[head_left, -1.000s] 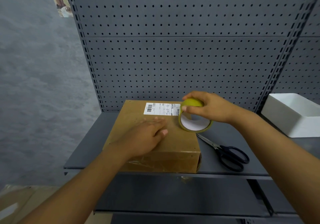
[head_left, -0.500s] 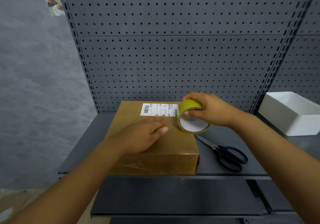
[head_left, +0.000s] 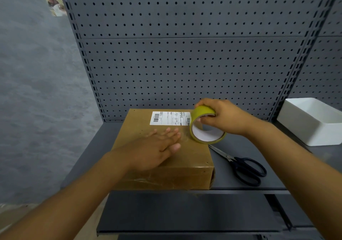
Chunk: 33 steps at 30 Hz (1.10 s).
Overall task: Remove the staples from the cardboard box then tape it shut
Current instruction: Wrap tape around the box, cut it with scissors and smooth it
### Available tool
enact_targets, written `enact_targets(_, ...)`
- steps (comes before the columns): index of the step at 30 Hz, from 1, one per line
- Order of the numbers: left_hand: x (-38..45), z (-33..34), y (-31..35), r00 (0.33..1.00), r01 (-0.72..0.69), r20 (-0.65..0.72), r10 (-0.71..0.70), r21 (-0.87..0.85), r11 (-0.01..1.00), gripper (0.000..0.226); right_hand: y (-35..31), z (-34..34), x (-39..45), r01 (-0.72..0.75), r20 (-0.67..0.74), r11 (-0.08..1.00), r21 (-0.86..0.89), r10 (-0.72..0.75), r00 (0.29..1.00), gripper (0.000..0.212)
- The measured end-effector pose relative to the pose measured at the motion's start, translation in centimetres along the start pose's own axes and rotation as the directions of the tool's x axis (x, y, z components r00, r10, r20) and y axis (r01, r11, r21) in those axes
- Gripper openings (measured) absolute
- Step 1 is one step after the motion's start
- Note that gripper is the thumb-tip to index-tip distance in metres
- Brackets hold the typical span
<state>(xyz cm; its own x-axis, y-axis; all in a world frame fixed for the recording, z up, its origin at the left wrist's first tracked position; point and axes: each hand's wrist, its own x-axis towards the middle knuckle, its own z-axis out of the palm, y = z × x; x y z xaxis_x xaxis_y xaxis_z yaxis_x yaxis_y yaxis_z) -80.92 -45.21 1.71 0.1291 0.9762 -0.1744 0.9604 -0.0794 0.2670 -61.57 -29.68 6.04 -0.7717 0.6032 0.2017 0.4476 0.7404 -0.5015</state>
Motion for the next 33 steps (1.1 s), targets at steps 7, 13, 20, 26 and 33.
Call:
enact_targets(7,-0.2,-0.2,0.0,1.000,-0.026,0.017,0.026,0.018,1.000,0.060,0.2,0.1,0.0,0.011,-0.014,1.000,0.012,-0.011,1.000,0.021)
enact_targets(13,-0.3,1.1,0.4,0.999,-0.026,-0.036,0.033,0.186,0.982,0.079,0.5,-0.2,0.7,-0.009,-0.114,1.000,0.030,0.012,0.993,0.037)
enact_targets(20,1.6,2.4,2.8,0.989,0.088,-0.135,-0.069,0.148,0.985,0.080,1.4,-1.0,2.1,0.018,-0.194,1.000,0.005,-0.017,0.981,0.033)
enact_targets(26,2.2,3.4,4.4,0.966,0.211,-0.184,-0.181,0.160,0.964,0.086,2.0,-1.1,2.4,0.062,-0.201,0.997,0.042,-0.052,0.978,0.028)
enact_targets(33,1.7,1.5,5.4,0.968,0.238,-0.116,-0.221,0.166,0.957,0.087,2.9,-1.0,2.1,0.078,-0.168,0.994,0.072,-0.065,0.984,0.032)
